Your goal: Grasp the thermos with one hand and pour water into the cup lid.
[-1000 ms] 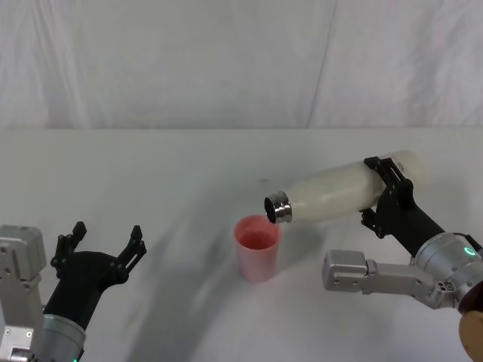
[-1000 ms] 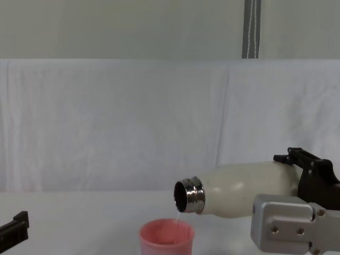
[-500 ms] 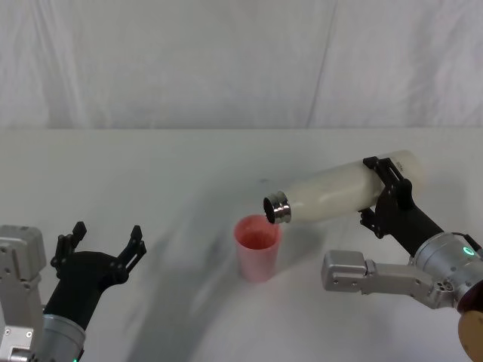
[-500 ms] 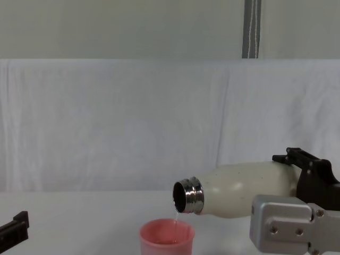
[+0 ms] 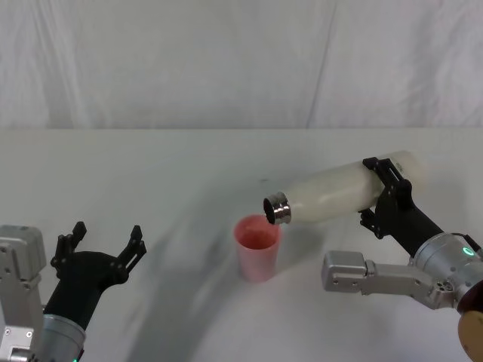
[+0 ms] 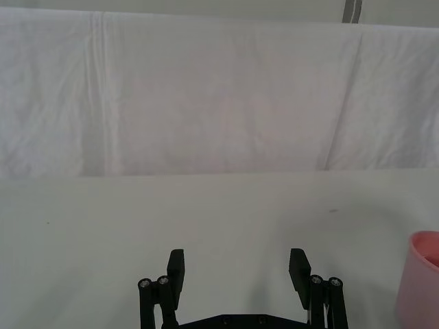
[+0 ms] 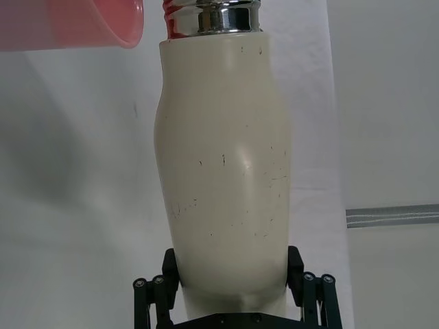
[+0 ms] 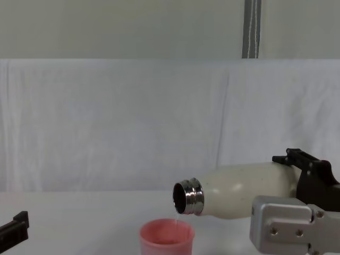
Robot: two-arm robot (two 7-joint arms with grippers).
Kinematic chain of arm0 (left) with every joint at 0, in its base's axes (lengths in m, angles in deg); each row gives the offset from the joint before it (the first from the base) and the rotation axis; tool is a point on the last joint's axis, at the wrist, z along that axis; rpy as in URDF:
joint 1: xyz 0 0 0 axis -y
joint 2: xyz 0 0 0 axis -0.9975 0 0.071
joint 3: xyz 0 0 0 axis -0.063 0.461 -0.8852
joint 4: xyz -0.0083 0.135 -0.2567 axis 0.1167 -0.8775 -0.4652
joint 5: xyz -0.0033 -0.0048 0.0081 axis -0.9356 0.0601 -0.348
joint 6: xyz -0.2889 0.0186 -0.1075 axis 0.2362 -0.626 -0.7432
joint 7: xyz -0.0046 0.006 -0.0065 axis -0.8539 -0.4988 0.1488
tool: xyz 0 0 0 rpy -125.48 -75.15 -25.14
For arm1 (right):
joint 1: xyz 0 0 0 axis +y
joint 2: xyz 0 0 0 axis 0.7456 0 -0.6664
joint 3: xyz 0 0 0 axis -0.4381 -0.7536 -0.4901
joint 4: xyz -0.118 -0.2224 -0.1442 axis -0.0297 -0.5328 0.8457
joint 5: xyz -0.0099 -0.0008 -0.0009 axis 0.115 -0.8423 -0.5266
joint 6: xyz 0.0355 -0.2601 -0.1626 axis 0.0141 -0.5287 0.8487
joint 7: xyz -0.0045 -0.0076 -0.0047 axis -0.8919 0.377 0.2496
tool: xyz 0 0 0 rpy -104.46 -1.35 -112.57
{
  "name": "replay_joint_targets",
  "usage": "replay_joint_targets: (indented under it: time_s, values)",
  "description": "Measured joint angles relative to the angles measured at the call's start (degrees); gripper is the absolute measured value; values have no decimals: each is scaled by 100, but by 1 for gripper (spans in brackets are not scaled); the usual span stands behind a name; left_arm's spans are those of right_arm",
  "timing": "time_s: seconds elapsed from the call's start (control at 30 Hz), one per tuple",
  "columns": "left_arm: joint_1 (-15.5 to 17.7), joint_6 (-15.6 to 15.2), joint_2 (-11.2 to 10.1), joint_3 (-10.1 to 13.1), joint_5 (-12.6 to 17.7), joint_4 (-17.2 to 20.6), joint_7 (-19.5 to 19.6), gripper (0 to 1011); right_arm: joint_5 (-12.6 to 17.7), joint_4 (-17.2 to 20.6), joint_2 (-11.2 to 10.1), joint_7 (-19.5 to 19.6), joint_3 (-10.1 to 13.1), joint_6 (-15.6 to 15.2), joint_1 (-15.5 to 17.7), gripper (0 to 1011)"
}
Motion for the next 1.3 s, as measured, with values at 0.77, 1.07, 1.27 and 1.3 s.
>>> replay_joint_targets:
  time_s: [0.77, 1.07, 1.27, 1.3]
  values:
    - [0, 0, 0, 0, 0, 0, 0, 1001, 107, 5, 20, -25, 23, 26, 18, 951]
    - [0, 0, 0, 0, 0, 0, 0, 1001, 397, 63, 66, -83, 124, 147, 51, 951]
    - [0, 0, 0, 0, 0, 0, 0, 1001, 693, 121, 106, -151, 231, 272, 100, 951]
    - [0, 0, 0, 0, 0, 0, 0, 1001, 864, 141, 135, -181, 294, 323, 129, 951]
